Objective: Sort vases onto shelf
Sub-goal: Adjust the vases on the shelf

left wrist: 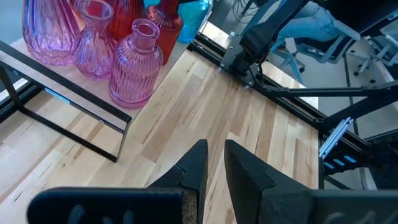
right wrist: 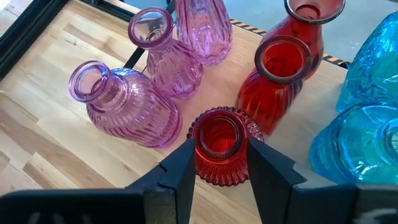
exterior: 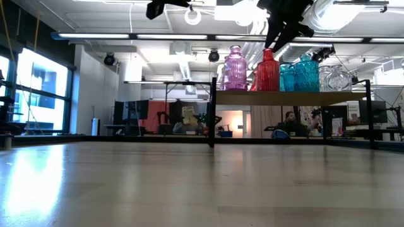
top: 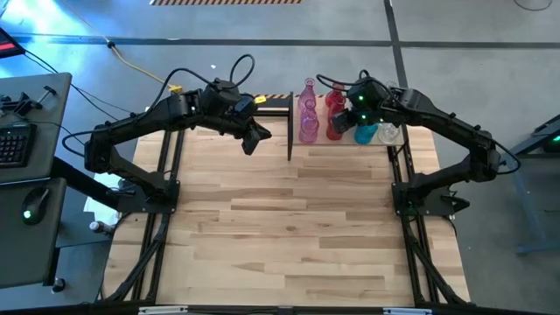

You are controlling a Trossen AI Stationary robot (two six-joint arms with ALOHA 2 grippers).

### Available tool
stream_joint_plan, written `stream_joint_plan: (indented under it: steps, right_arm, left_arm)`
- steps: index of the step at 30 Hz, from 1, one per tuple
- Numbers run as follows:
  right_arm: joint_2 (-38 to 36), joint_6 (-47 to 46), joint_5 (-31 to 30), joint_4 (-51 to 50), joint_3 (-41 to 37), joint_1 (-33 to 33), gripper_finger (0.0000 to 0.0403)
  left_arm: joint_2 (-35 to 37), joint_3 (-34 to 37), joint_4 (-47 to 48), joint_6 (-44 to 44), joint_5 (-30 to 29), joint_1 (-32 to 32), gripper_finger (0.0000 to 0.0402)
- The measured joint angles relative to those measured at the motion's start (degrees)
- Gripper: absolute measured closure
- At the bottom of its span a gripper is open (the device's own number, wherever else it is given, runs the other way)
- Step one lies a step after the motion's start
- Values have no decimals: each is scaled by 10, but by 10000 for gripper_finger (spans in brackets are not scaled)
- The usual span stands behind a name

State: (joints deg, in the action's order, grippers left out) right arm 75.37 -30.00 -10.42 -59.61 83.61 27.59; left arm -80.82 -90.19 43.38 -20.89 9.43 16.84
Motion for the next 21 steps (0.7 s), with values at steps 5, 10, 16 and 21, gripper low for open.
stream_joint_plan:
  steps: [5,10,16,21]
  right_arm:
    - [0,0,-1,0,0,0,286]
    - [-1,0,-2,-4,0,0,286]
    - [-2,3,-3,-10,0,0,286]
    - [-2,3,-3,-10,0,0,286]
  left_arm:
    - [0,0,0,0,0,0,357]
    - [0,0,0,0,0,0,357]
    - [0,0,0,0,0,0,357]
    - [0,0,0,0,0,0,357]
